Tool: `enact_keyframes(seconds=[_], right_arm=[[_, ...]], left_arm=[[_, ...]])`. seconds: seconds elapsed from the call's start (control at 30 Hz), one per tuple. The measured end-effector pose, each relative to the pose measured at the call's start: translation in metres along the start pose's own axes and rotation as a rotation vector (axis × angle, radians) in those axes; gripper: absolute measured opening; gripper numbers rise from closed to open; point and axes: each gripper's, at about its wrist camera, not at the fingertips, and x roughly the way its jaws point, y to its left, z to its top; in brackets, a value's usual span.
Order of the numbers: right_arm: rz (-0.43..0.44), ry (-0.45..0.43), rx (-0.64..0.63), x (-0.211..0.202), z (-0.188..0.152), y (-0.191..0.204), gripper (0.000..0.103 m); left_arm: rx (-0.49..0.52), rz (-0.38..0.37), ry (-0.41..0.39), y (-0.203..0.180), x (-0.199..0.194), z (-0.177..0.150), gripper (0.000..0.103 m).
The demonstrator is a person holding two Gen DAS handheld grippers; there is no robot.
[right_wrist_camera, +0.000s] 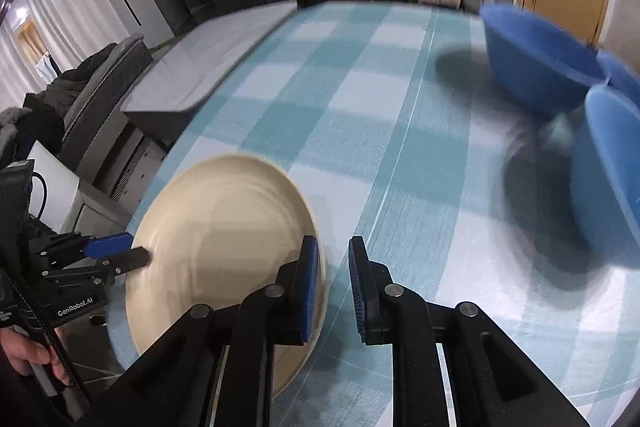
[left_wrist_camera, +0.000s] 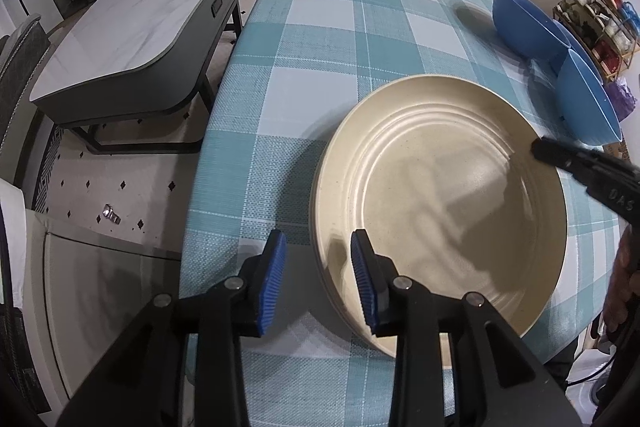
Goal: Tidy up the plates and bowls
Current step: 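Open both tools to release the cream plate on the stack, then withdraw both tools from the plates and move toward the blue bowls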
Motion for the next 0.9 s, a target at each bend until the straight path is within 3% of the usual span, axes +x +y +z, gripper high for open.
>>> enact_keyframes(seconds=[0.23,0.47,0.6,0.67,0.73,0.8,0.9], right_arm=[[0.088,0.015,0.044,0.012,-0.004,-0.006,0.016],[0.053,0.01,0.004,0.009,-0.003,0.002,0.016],[0.079,-0.078,-0.005,-0.017,-0.002,0.005,0.016],[0.073,-0.129,-0.014,-0.035,-0.001,0.007,0.016],[0.057,-0.183,-0.035,-0.054,-0.002,0.01,0.023],[0.031,-0.236,-0.05,-0.071,-0.005,0.011,0.04],[0.001,-0.309,-0.059,-0.095,-0.011,0.007,0.052]], left_arm=[[-0.003,0.005,0.01,0.002,0.003,-0.001,0.033],[-0.017,-0.008,-0.002,0.002,0.0,-0.001,0.033],[-0.022,-0.023,-0.042,-0.001,-0.014,0.001,0.035],[-0.024,-0.033,-0.067,-0.004,-0.022,0.002,0.042],[-0.019,-0.042,-0.107,-0.012,-0.035,0.004,0.043],[-0.005,-0.055,-0.142,-0.022,-0.046,0.007,0.045],[0.003,-0.086,-0.188,-0.037,-0.059,0.011,0.047]])
